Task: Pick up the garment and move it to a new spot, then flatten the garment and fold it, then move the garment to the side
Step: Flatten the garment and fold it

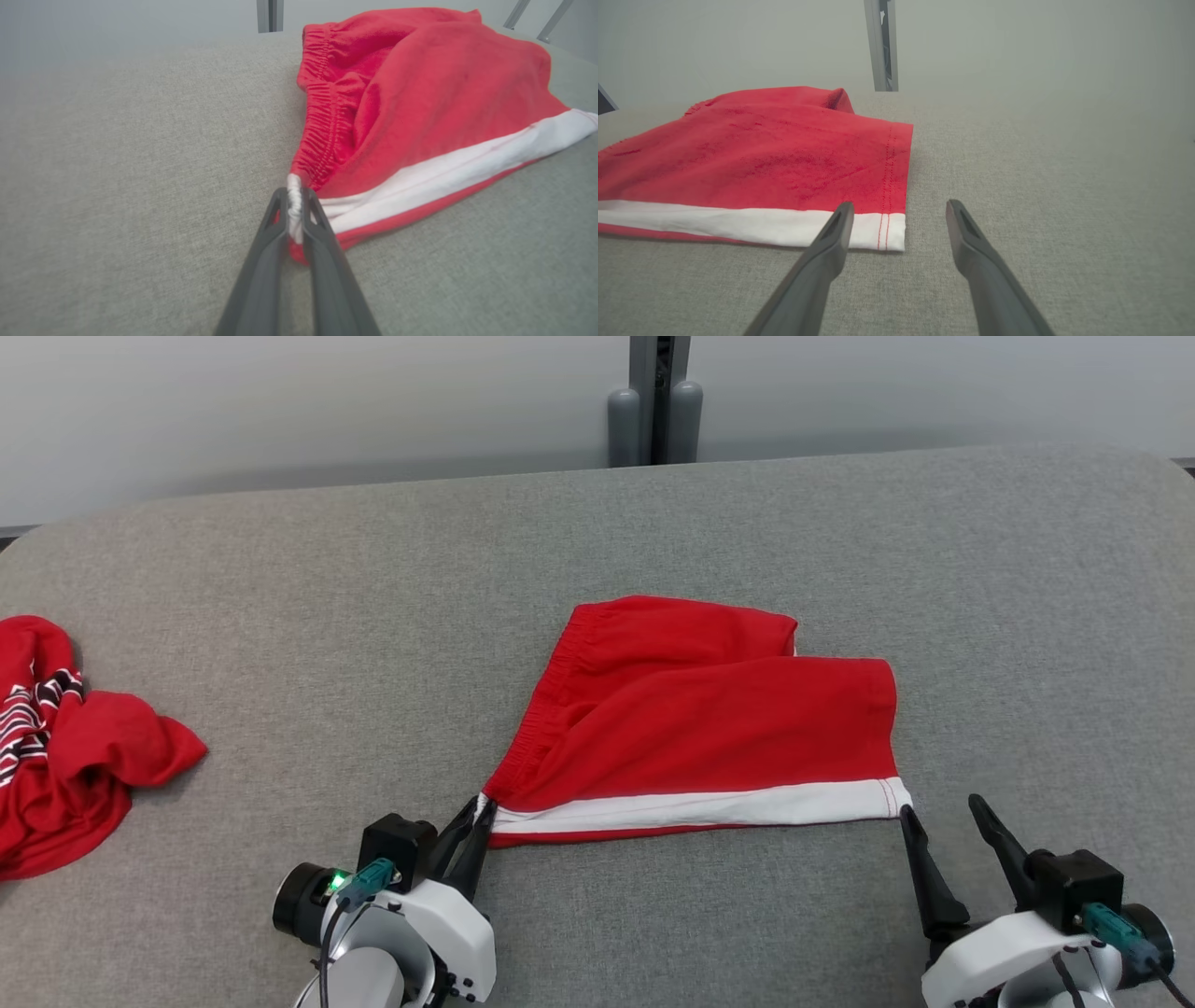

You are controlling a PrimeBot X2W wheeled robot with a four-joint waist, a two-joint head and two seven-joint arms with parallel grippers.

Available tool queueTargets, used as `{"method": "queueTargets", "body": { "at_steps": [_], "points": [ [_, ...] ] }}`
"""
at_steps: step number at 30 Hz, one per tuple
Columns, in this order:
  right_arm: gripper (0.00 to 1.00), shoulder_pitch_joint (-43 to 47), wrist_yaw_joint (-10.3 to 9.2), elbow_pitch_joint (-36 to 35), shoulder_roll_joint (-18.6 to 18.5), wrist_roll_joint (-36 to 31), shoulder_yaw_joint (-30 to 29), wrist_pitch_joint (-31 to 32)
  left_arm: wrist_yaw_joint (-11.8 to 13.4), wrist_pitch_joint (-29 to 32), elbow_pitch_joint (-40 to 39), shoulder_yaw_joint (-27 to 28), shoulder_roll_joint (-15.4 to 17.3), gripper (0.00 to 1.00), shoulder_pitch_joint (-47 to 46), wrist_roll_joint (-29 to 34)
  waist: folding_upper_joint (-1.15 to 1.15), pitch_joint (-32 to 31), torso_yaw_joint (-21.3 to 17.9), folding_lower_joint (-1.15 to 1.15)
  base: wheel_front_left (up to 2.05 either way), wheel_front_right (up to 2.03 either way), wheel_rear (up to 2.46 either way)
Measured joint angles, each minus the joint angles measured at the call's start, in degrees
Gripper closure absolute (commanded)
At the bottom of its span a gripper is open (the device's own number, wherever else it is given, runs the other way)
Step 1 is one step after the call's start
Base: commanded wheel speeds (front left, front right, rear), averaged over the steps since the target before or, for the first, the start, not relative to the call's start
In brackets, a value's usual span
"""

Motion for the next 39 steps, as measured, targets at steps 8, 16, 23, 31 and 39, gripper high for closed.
{"method": "queueTargets", "body": {
  "at_steps": [8,16,23,31,39],
  "points": [
    [0.0,-6.56,0.0,10.93,-0.9,3.58,3.7,-0.01,-0.3,-0.01,-3.6,-0.76,-0.01,1.0,1.06,-1.51,0.0,0.65,2.12,0.0,0.0,0.0,0.0],
    [0.47,-8.11,0.0,16.94,-0.92,6.58,7.83,0.0,0.03,-0.01,-4.61,-1.74,-0.01,1.0,1.58,-2.02,0.0,0.66,2.88,0.0,0.0,0.0,0.0],
    [1.0,-8.88,0.0,16.33,-1.43,6.83,10.09,0.0,0.29,0.0,-5.09,-2.0,0.26,1.0,1.98,-2.41,0.0,0.28,2.09,0.0,0.0,0.0,0.0],
    [1.0,-7.69,0.0,6.28,-4.24,6.15,6.92,0.0,-0.38,0.0,-13.83,1.89,0.3,1.0,3.69,-8.99,0.0,-1.93,1.33,0.0,0.0,0.0,0.0],
    [1.0,-6.93,0.0,-7.55,-7.33,5.13,1.41,-0.01,-1.08,2.4,-25.99,3.69,1.37,1.0,3.14,-19.3,0.0,-5.31,0.72,0.0,0.0,0.0,0.0]
  ]
}}
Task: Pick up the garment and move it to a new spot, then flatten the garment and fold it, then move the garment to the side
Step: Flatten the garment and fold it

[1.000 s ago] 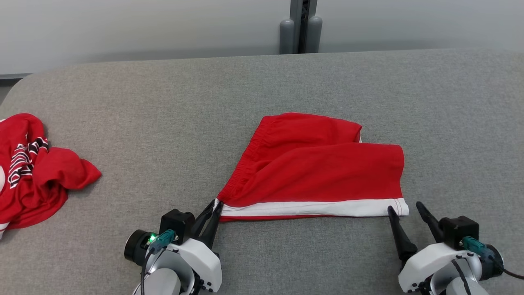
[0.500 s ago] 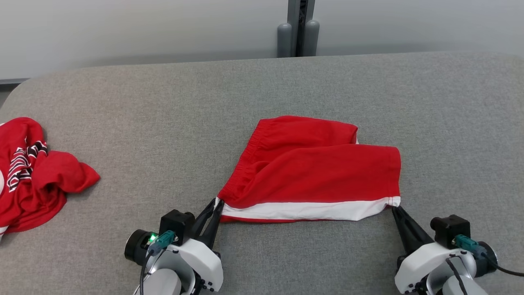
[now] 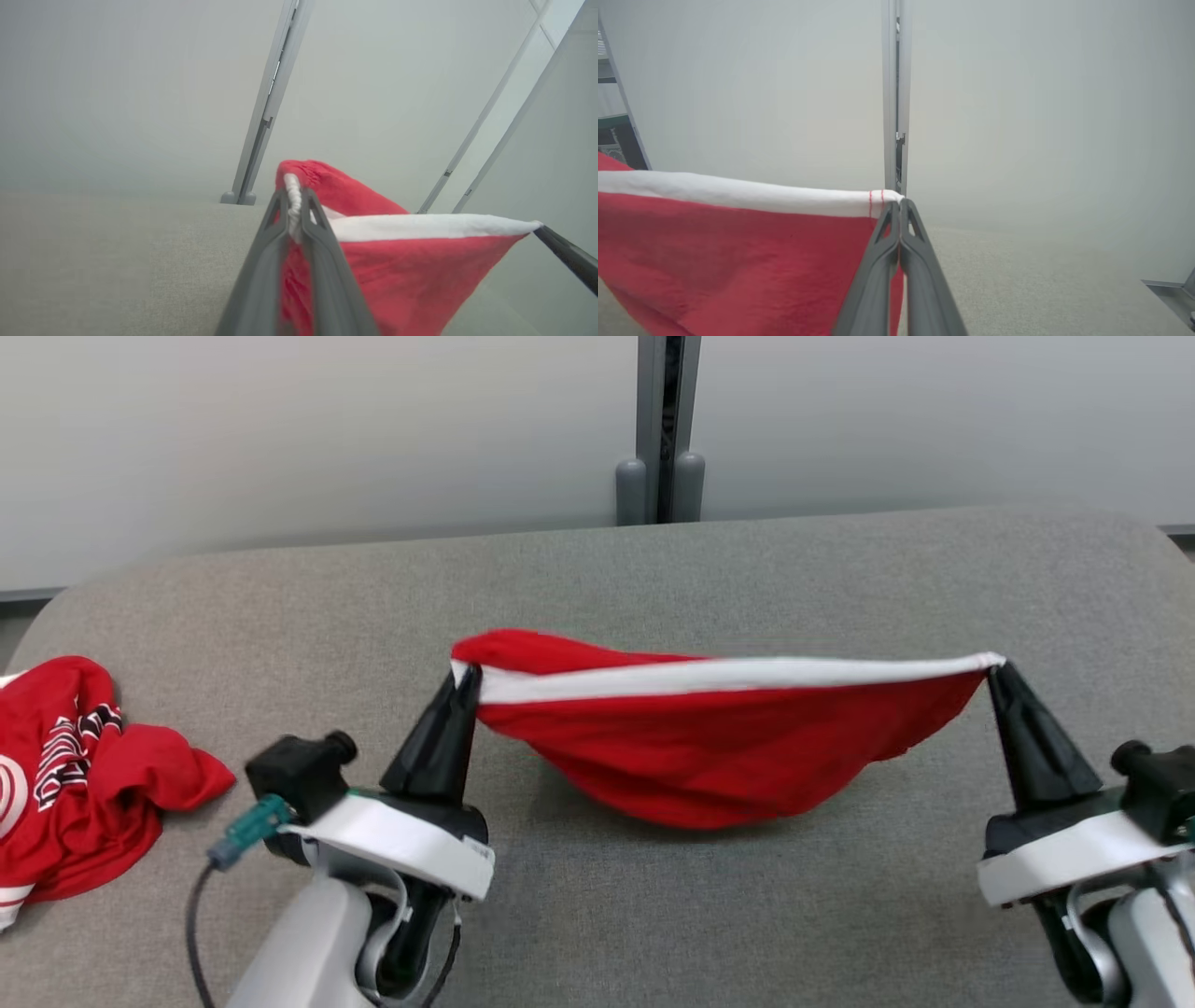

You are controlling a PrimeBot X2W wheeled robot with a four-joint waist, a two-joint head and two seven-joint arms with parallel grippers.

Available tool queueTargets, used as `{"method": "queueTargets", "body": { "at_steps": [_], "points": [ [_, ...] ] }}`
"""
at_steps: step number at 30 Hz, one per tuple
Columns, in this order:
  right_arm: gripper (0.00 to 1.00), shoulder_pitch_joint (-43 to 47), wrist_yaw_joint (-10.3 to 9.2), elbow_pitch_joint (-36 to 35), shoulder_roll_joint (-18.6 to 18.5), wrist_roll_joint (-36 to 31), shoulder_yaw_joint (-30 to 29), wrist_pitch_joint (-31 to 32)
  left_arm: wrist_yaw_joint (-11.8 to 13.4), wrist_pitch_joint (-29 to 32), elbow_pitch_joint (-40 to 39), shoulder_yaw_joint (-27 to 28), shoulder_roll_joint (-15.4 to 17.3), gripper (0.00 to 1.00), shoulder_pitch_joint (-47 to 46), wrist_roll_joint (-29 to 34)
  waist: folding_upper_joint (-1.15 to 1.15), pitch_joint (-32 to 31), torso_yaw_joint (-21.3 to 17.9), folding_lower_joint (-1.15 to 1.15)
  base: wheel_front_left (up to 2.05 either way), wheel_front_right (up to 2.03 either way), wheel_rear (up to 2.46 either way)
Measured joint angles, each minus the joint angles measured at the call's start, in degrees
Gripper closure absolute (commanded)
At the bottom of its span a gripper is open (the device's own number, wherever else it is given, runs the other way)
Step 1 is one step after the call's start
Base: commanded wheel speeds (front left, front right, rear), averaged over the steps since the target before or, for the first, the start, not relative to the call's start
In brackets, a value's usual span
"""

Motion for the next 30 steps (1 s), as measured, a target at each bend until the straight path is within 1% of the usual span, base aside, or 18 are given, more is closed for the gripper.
{"method": "queueTargets", "body": {
  "at_steps": [4,5,7,8,9,13,16,19,24,26,30],
  "points": [
    [1.0,-0.15,0.0,-6.14,-1.62,-0.15,-1.65,0.01,0.0,3.12,-8.2,0.56,0.74,1.0,-1.39,-5.69,0.0,-1.24,-0.01,0.0,0.0,0.0,0.0],
    [1.0,-0.15,0.0,-6.14,-1.62,-0.15,-1.65,0.01,0.0,3.12,-8.2,0.56,0.74,1.0,-1.39,-5.69,0.0,-1.24,-0.01,0.0,0.0,0.0,0.0],
    [1.0,-0.97,0.0,-8.7,-2.63,-0.35,-2.0,0.0,0.0,5.41,-11.87,0.76,1.03,1.0,-2.69,-8.49,0.0,-1.55,0.04,0.0,0.0,0.0,0.0],
    [1.0,-1.86,0.0,-10.94,-3.49,-0.73,-2.43,0.01,0.0,8.05,-15.13,0.91,1.69,1.0,-3.9,-10.63,0.0,-1.83,0.08,0.0,0.0,0.0,0.0],
    [1.0,-2.42,0.0,-12.0,-3.98,-0.89,-2.65,0.01,0.0,9.36,-16.52,1.08,2.03,1.0,-4.64,-11.85,0.0,-1.95,0.07,0.0,0.0,0.0,0.0],
    [1.0,-5.69,0.0,-13.44,-6.14,-1.56,-3.13,0.0,0.13,14.39,-20.36,1.8,2.67,1.0,-8.59,-15.23,0.0,-1.94,-0.08,0.0,0.0,0.0,0.0],
    [1.0,-9.53,0.0,-12.19,-7.3,-2.19,-3.27,0.09,0.68,17.02,-20.97,1.97,3.42,1.0,-12.65,-15.55,0.0,-1.26,-0.12,0.0,0.0,0.0,0.0],
    [1.0,-14.61,0.0,-9.58,-7.37,-2.21,-2.78,1.03,1.27,18.41,-18.18,2.54,3.38,1.0,-17.77,-15.88,0.0,0.08,-0.11,0.0,0.0,0.0,0.0],
    [1.0,-26.61,0.0,-1.12,-7.11,-1.21,0.1,1.92,1.27,19.07,-9.12,2.82,2.63,1.0,-28.46,-15.29,0.0,3.91,-0.27,0.0,0.0,0.0,0.0],
    [1.0,-32.2,0.0,3.35,-7.1,-0.94,1.19,1.87,1.24,18.17,-4.46,3.26,2.57,1.0,-33.57,-14.43,0.0,5.94,-0.38,0.0,0.0,0.0,0.0],
    [1.0,-44.17,0.01,12.14,-6.79,-1.53,3.57,1.25,0.98,14.43,4.68,4.52,2.65,1.0,-44.04,-12.46,0.0,10.54,-0.68,0.0,0.0,0.0,0.0]
  ]
}}
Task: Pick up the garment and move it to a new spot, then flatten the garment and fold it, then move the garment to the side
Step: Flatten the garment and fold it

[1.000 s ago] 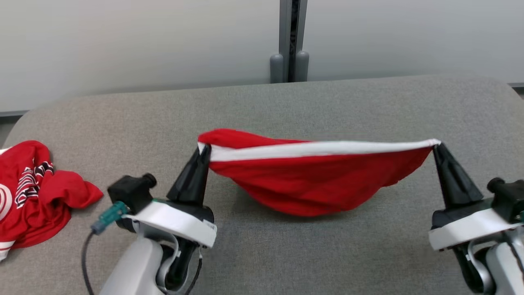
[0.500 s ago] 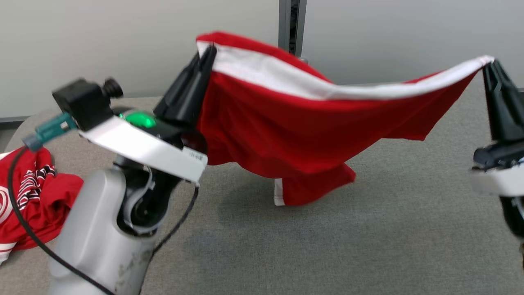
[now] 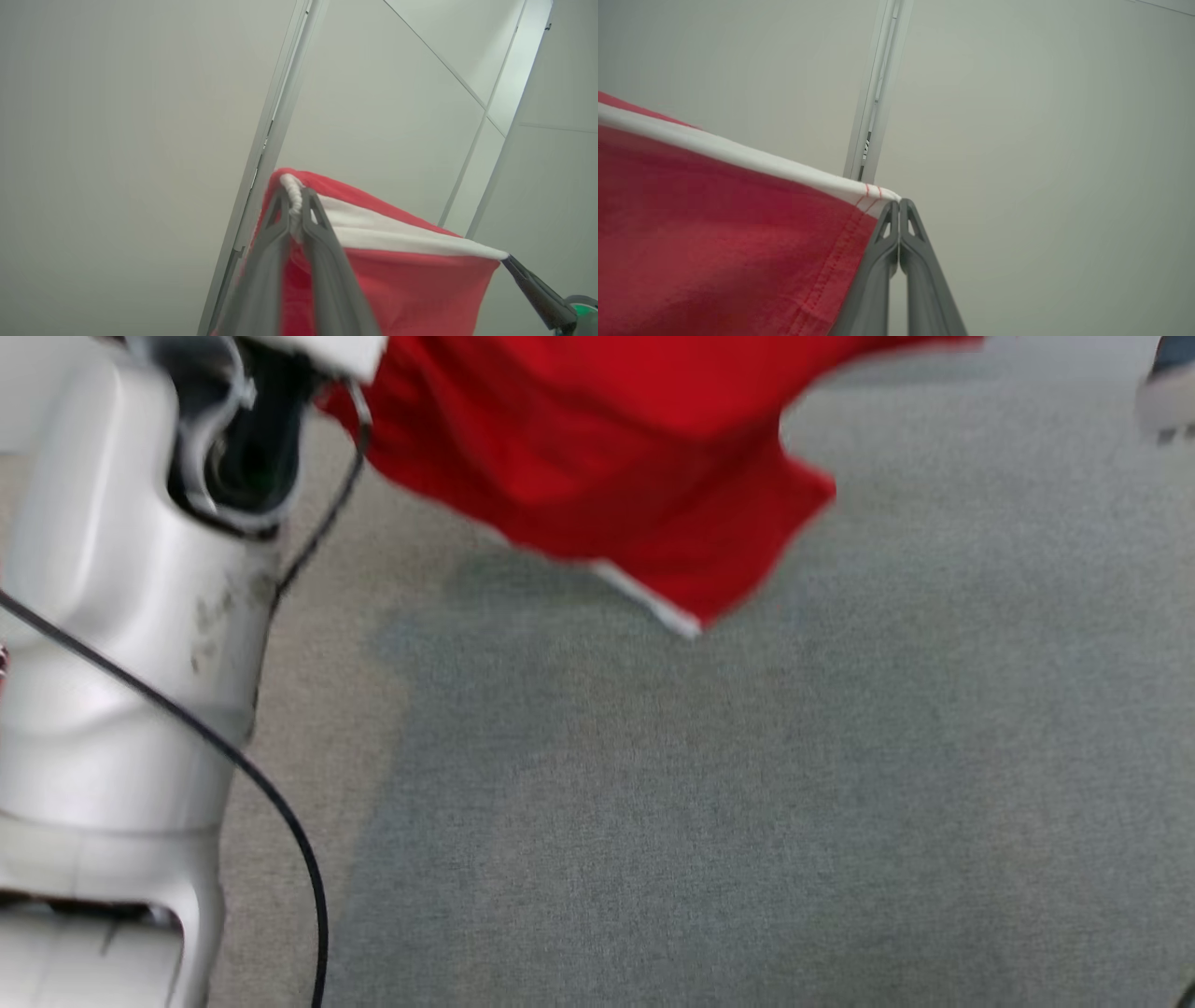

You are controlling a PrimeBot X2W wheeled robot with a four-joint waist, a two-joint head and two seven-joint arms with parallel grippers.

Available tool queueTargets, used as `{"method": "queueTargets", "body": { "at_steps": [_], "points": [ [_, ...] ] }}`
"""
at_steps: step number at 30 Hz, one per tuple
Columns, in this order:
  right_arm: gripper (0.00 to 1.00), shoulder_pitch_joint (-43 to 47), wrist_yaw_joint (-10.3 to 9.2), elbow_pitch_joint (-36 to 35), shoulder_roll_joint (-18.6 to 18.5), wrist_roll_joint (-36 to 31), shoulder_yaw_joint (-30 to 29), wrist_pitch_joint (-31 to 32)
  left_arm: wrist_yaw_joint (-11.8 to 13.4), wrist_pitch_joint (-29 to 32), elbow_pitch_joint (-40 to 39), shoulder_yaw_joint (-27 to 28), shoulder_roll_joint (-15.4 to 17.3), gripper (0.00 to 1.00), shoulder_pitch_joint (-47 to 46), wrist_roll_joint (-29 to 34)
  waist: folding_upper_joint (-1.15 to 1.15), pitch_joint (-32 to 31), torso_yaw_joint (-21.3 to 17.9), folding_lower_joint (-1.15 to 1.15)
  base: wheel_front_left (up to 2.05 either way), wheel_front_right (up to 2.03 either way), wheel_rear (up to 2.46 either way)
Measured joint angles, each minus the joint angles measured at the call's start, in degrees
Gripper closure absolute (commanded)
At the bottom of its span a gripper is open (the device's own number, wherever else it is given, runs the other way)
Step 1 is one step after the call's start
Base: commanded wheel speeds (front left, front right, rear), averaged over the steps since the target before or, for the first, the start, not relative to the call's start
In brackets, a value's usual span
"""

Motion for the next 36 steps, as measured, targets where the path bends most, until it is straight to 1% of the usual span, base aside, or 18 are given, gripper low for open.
{"method": "queueTargets", "body": {
  "at_steps": [3,6,8,11,14,17,19,22,24,27,32,36],
  "points": [
    [1.0,-9.42,0.0,5.47,1.46,-1.4,0.45,-0.7,-0.31,-3.44,5.81,-0.19,-0.21,1.0,-8.02,1.65,0.0,3.81,-0.38,0.0,0.0,0.0,0.0],
    [1.0,-17.96,0.0,10.45,3.25,-3.78,0.0,-1.15,-0.74,-8.49,11.76,-1.04,-0.58,1.0,-15.76,3.99,0.0,7.82,-0.83,0.0,0.0,0.0,0.0],
    [1.0,-22.64,0.0,10.96,4.56,-5.91,-1.66,-1.16,-0.78,-12.68,15.8,-1.31,-0.78,1.0,-20.51,5.61,0.0,10.53,-1.19,0.0,0.0,0.0,0.0],
    [1.0,-28.46,0.0,9.89,5.94,-8.87,-4.12,-1.24,-0.82,-15.63,19.82,-2.31,-1.45,1.0,-27.49,7.58,0.0,14.73,-1.73,0.0,0.0,0.0,0.0],
    [1.0,-29.24,-0.01,8.95,7.19,-10.89,-3.59,-1.24,-0.98,-16.58,22.87,-4.34,-2.2,1.0,-30.26,8.6,0.0,18.93,-2.25,0.0,0.0,0.0,0.0],
    [1.0,-27.16,-0.01,7.94,8.26,-10.9,-2.66,-1.24,-0.98,-16.75,24.26,-7.64,-2.13,1.0,-28.66,7.39,0.0,22.59,-2.8,0.0,0.0,0.0,0.0],
    [1.0,-24.44,-0.01,7.46,8.11,-10.69,-0.93,-1.24,-0.98,-16.75,24.16,-8.91,-1.58,1.0,-26.32,6.3,0.0,24.53,-3.18,0.0,0.0,0.0,0.0],
    [1.0,-20.61,-0.01,6.21,7.22,-9.53,0.44,-1.23,-0.98,-16.78,21.27,-11.43,-0.2,1.0,-21.49,4.75,0.0,26.53,-3.61,0.01,0.0,0.0,0.0],
    [1.0,-17.93,-0.01,4.39,6.0,-8.68,0.75,-1.24,-0.98,-16.82,18.23,-12.77,0.8,1.0,-18.03,3.3,0.0,27.13,-3.74,0.01,0.0,0.0,0.0],
    [1.0,-11.63,-0.01,2.7,4.07,-7.12,1.03,-1.24,-1.01,-16.83,13.13,-15.74,2.66,1.0,-11.62,1.05,0.0,26.47,-3.43,0.01,0.0,0.0,0.0],
    [1.0,1.86,-0.01,1.45,1.3,-1.97,0.41,-1.24,-1.07,-16.83,4.89,-19.02,7.22,1.0,1.21,-2.54,0.0,23.27,-2.28,0.0,0.0,0.0,0.0],
    [1.0,11.51,0.0,-0.76,-0.64,1.72,0.24,-1.24,-1.07,-16.82,-0.7,-20.86,10.21,1.0,11.32,-3.08,0.0,19.82,-1.5,0.01,0.0,0.0,0.0]
  ]
}}
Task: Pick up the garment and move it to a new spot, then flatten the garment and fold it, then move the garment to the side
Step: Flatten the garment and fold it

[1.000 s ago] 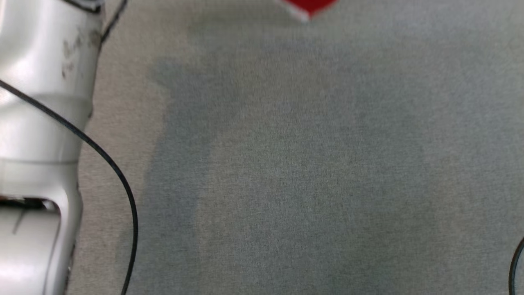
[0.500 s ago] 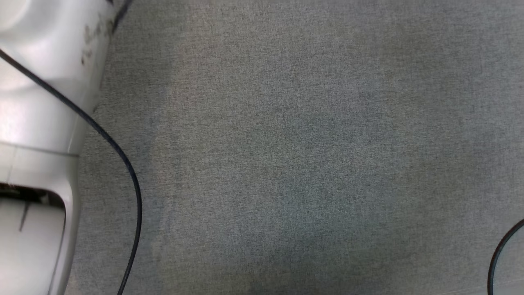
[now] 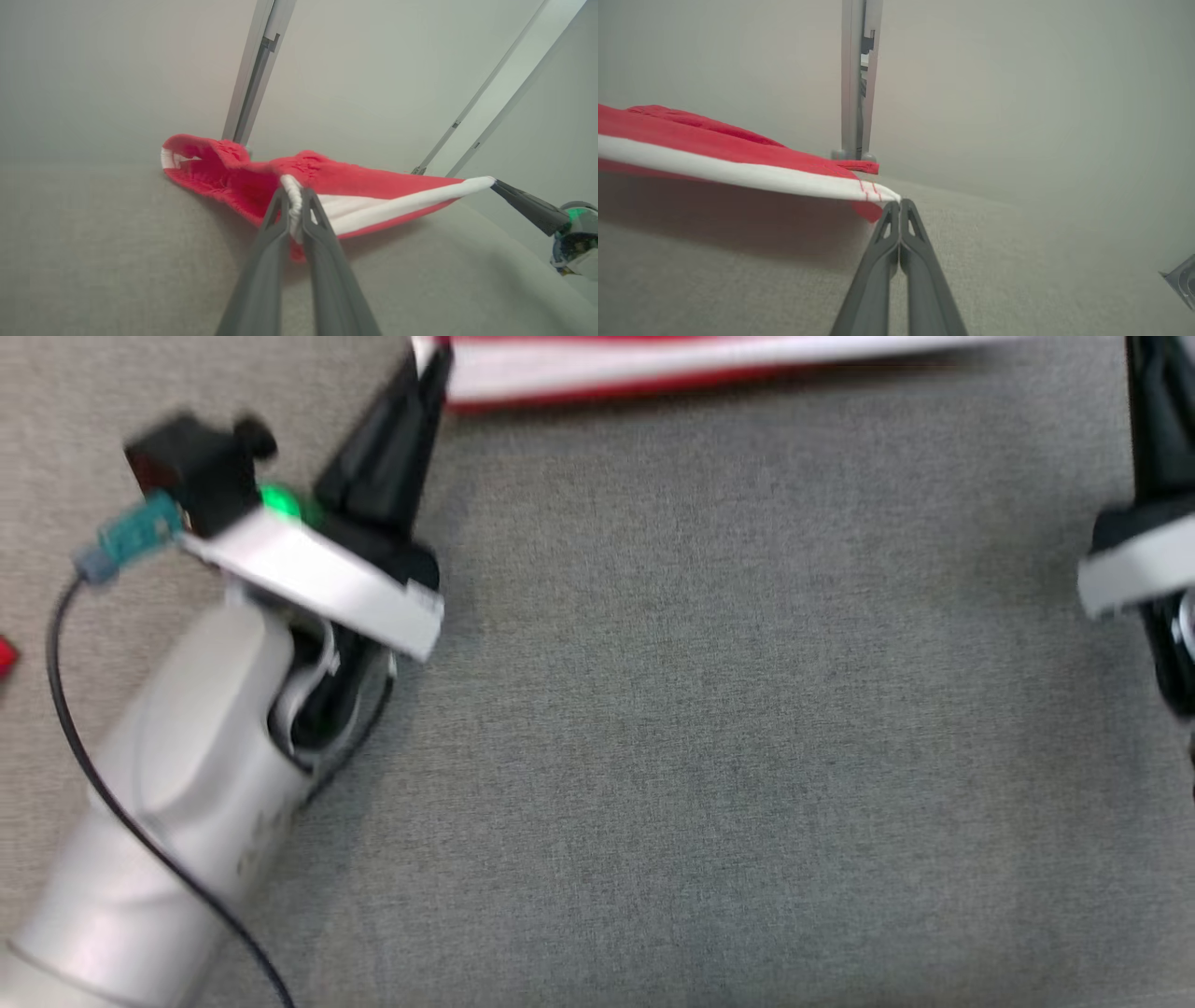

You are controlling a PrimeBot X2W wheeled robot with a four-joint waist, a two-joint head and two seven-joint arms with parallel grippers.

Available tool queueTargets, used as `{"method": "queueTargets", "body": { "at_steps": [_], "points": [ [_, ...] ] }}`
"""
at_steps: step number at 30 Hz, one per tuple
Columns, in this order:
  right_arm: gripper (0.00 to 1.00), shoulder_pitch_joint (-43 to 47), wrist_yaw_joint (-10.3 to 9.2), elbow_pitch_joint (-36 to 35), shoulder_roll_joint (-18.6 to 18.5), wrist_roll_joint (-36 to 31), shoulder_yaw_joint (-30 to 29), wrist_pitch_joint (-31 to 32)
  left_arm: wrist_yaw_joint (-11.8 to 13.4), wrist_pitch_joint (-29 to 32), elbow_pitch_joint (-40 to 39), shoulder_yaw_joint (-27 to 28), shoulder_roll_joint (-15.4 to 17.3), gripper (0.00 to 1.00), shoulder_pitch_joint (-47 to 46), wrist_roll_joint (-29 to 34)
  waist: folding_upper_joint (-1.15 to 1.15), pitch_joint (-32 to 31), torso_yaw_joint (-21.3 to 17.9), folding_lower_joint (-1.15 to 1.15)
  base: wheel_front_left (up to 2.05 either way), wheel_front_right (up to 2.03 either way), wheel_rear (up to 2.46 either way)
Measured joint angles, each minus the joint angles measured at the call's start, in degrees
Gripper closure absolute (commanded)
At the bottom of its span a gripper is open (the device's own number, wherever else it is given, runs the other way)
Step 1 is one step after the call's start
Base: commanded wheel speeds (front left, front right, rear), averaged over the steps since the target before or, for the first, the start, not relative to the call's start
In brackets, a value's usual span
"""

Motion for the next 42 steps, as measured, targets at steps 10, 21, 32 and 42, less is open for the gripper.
{"method": "queueTargets", "body": {
  "at_steps": [10,21,32,42],
  "points": [
    [1.0,23.74,0.0,-7.86,-4.13,5.56,0.18,0.0,-0.07,-0.01,-10.57,-0.85,4.63,1.0,22.69,2.11,0.0,-10.91,1.33,0.0,0.0,0.0,0.0],
    [1.0,39.79,-0.01,-17.73,-3.83,5.05,-2.23,-0.01,1.64,-0.01,-19.61,2.25,5.28,1.0,37.95,5.04,0.0,-18.18,0.49,-0.01,0.0,0.0,0.0],
    [0.0,36.2,-0.01,-11.5,1.71,6.42,4.59,-0.01,1.36,-0.01,-17.08,5.3,1.24,1.0,38.18,8.53,0.0,-19.07,1.39,-0.01,0.0,0.0,0.0],
    [0.0,23.68,-0.01,5.55,7.36,10.45,14.52,0.0,0.27,-0.02,-14.25,5.23,-2.99,1.0,34.63,12.05,0.0,-16.86,4.67,-0.01,0.0,0.0,0.0]
  ]
}}
